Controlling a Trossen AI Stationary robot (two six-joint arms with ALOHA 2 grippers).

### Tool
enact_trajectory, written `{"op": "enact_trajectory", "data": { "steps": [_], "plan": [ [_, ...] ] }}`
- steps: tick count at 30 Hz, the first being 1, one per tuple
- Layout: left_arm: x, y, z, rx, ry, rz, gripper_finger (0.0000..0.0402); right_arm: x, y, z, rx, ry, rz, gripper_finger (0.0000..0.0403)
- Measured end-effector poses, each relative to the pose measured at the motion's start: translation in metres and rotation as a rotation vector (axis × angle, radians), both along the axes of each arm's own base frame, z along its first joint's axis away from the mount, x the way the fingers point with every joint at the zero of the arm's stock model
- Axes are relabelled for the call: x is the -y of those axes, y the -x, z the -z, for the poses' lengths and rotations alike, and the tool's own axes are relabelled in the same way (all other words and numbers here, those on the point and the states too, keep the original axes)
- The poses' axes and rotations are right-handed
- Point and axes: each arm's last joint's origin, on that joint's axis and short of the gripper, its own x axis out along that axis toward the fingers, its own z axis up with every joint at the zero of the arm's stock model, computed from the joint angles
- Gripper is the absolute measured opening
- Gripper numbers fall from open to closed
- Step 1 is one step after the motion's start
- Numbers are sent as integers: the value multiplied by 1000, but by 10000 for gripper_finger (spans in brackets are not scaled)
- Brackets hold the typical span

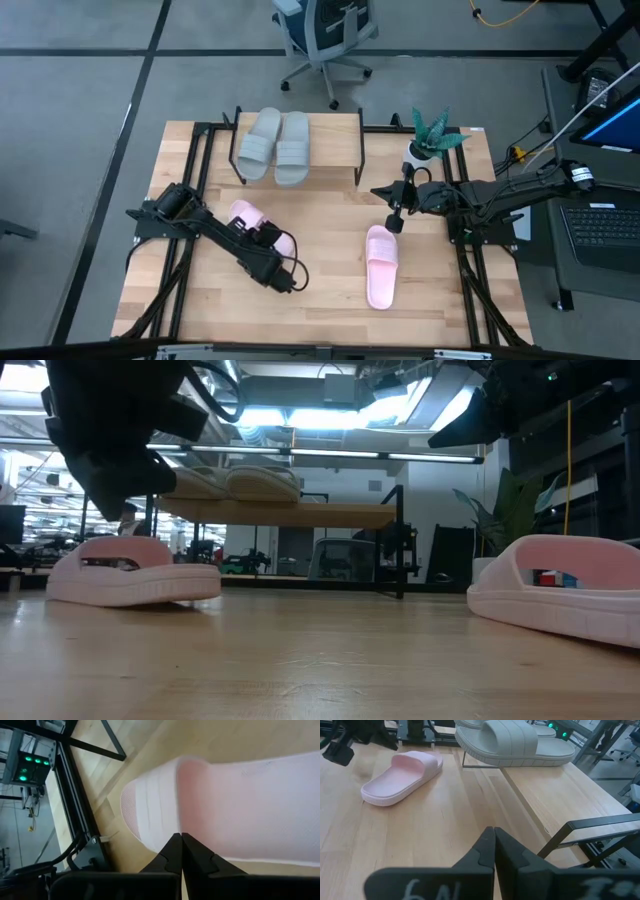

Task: Pick and place slides into the shelf
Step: Put the left pink slipper on the shelf

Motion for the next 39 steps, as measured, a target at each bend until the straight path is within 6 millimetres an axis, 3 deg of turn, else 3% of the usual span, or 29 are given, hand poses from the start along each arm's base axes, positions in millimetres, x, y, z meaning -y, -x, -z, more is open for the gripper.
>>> {"op": "enact_trajectory", "data": {
  "steps": [39],
  "plan": [
    [-5, -3, 0, 55, -11, -87, 11, -1, 0, 1, -8, -13, -30, 4]
  ]
}}
